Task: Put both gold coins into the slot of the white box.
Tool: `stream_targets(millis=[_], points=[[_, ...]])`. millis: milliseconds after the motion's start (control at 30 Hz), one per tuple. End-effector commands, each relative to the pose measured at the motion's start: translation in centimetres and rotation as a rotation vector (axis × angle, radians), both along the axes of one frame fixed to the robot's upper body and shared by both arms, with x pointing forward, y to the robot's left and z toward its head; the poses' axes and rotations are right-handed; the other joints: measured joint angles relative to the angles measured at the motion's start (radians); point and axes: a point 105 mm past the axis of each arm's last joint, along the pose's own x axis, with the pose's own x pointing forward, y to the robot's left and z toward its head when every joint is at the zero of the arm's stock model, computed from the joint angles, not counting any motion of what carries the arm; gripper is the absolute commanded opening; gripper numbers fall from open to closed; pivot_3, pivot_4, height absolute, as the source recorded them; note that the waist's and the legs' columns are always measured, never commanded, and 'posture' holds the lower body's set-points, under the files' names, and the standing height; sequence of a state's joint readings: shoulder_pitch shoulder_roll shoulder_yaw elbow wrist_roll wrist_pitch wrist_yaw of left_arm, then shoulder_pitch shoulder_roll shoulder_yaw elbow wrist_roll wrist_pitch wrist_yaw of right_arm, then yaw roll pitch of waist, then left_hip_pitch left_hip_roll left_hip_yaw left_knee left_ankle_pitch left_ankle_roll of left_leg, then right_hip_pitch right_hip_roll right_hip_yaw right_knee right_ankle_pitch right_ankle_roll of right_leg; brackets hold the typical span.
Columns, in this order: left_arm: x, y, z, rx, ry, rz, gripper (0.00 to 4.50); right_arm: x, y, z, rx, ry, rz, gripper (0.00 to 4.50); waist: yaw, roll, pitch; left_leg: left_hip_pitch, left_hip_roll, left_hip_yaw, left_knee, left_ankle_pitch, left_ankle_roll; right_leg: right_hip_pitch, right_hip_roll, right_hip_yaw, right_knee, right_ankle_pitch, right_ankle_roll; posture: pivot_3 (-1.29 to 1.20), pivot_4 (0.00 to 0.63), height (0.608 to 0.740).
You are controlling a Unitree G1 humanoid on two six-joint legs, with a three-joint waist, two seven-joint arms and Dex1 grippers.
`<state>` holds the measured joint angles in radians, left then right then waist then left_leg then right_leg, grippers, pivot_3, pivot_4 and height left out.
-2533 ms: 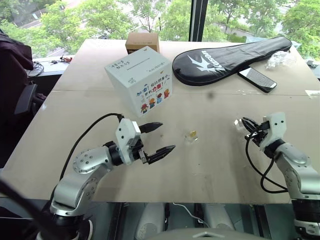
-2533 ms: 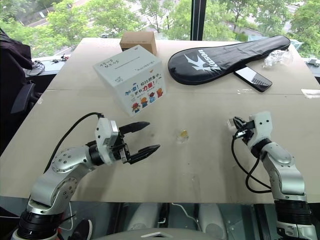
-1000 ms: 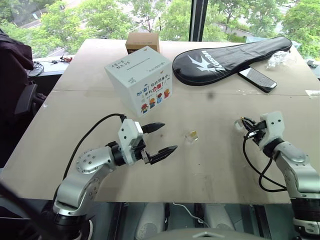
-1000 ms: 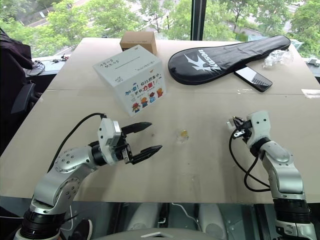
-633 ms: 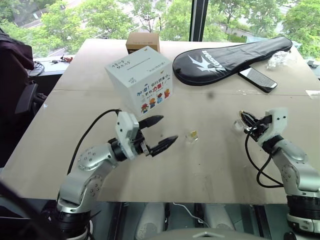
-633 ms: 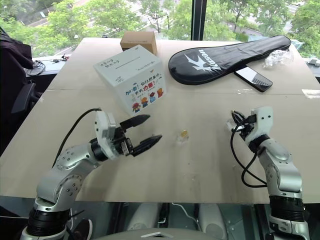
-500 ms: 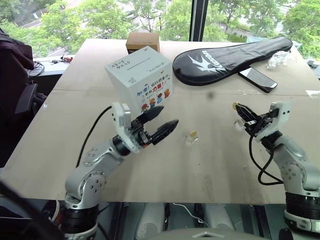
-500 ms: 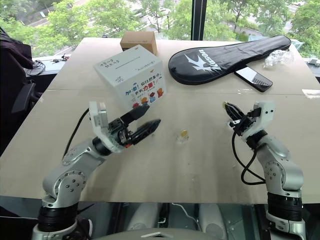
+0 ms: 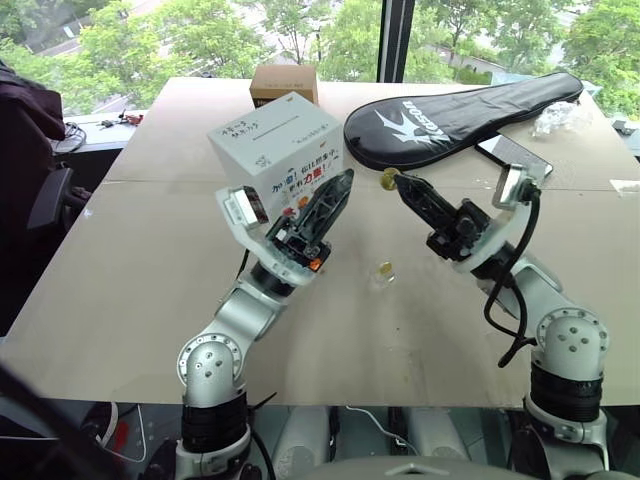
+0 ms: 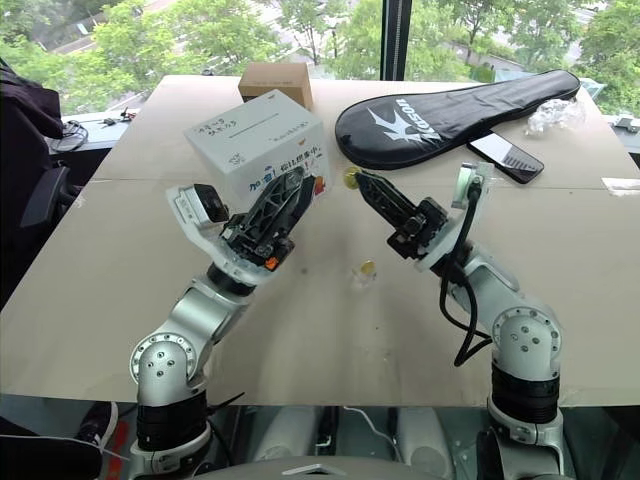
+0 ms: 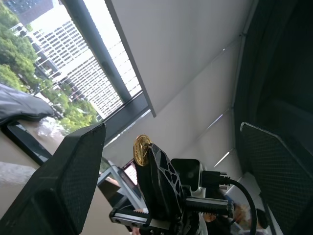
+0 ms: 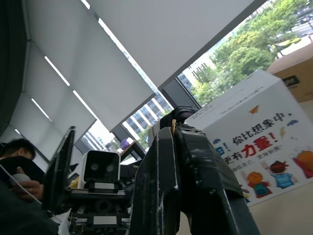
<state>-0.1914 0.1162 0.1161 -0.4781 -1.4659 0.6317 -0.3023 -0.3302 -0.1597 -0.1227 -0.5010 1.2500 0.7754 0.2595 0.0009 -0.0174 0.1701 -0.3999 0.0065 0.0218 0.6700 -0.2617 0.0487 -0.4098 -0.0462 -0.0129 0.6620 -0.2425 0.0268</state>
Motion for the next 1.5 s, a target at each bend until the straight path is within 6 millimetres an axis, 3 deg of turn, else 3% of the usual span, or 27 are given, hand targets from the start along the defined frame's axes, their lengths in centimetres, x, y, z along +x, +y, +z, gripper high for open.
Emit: stream_targets(millis=[33,567,667,800,1000,1067,1100,1233,1367,1500], points=[[-0.5,-0.2,0.6,-0.004,-0.028,-0.052,2.76,-1.3,0.9,1.2,0.018,-0.051,0.057,0.0,-0.003,0.0,0.0,0.0,0.0,0.0,0.0,0.0,0.0,0.0,0.0,0.0,0.0,0.0,0.0,0.0,0.15,0.74],[-0.8,-0.7,0.6,-0.012,-0.027,-0.101,2.76,-2.4,1.7,1.3,0.017,-0.051,0.121,0.0,-0.011,0.0,0.0,0.0,0.0,0.0,0.0,0.0,0.0,0.0,0.0,0.0,0.0,0.0,0.0,0.0,0.15,0.74],[-1.0,-0.8,0.6,-0.014,-0.035,-0.122,1.99,-2.6,1.8,1.3,0.017,-0.053,0.135,0.0,-0.011,0.0,0.0,0.0,0.0,0.0,0.0,0.0,0.0,0.0,0.0,0.0,0.0,0.0,0.0,0.0,0.15,0.74],[-1.2,-0.8,0.7,-0.016,-0.042,-0.139,0.06,-2.6,1.9,1.3,0.017,-0.053,0.144,0.0,-0.011,0.0,0.0,0.0,0.0,0.0,0.0,0.0,0.0,0.0,0.0,0.0,0.0,0.0,0.0,0.0,0.15,0.74],[-1.4,-0.6,0.6,-0.02,-0.048,-0.155,0.02,-2.5,1.8,1.1,0.017,-0.052,0.135,0.0,-0.011,0.0,0.0,0.0,0.0,0.0,0.0,0.0,0.0,0.0,0.0,0.0,0.0,0.0,0.0,0.0,0.15,0.74],[-1.5,-0.2,0.6,-0.002,-0.055,-0.147,0.0,-2.3,1.6,1.1,0.014,-0.052,0.119,1.07,-0.012,0.0,0.0,0.0,0.0,0.0,0.0,0.0,0.0,0.0,0.0,0.0,0.0,0.0,0.0,0.0,0.15,0.74],[-1.5,0.4,0.6,0.018,-0.071,-0.134,0.0,-2.1,1.2,0.9,0.014,-0.045,0.096,1.3,-0.012,0.0,0.0,0.0,0.0,0.0,0.0,0.0,0.0,0.0,0.0,0.0,0.0,0.0,0.0,0.0,0.15,0.74],[-0.8,3.6,1.2,0.104,-0.12,-0.019,0.0,-1.1,-0.9,-0.2,-0.038,-0.011,-0.006,3.26,-0.012,0.0,0.0,0.0,0.0,-0.001,-0.001,0.0,0.0,0.0,0.001,0.0,-0.001,0.0,0.0,0.0,0.15,0.74],[1.6,8.5,5.2,0.399,-0.295,0.246,0.0,-0.6,-4.7,-2.5,-0.336,-0.111,-0.131,3.26,-0.004,-0.001,0.002,0.0,0.0,-0.001,-0.001,0.0,0.0,0.0,0.001,-0.002,-0.002,-0.001,-0.001,0.0,0.15,0.74],[4.3,9.9,9.0,0.638,-0.451,0.427,0.0,-0.6,-5.4,-2.1,-0.493,-0.319,-0.139,3.26,0.001,-0.004,0.003,-0.001,0.0,0.0,-0.001,0.0,0.0,-0.001,0.002,-0.002,-0.003,-0.001,-0.001,0.0,0.15,0.74]])
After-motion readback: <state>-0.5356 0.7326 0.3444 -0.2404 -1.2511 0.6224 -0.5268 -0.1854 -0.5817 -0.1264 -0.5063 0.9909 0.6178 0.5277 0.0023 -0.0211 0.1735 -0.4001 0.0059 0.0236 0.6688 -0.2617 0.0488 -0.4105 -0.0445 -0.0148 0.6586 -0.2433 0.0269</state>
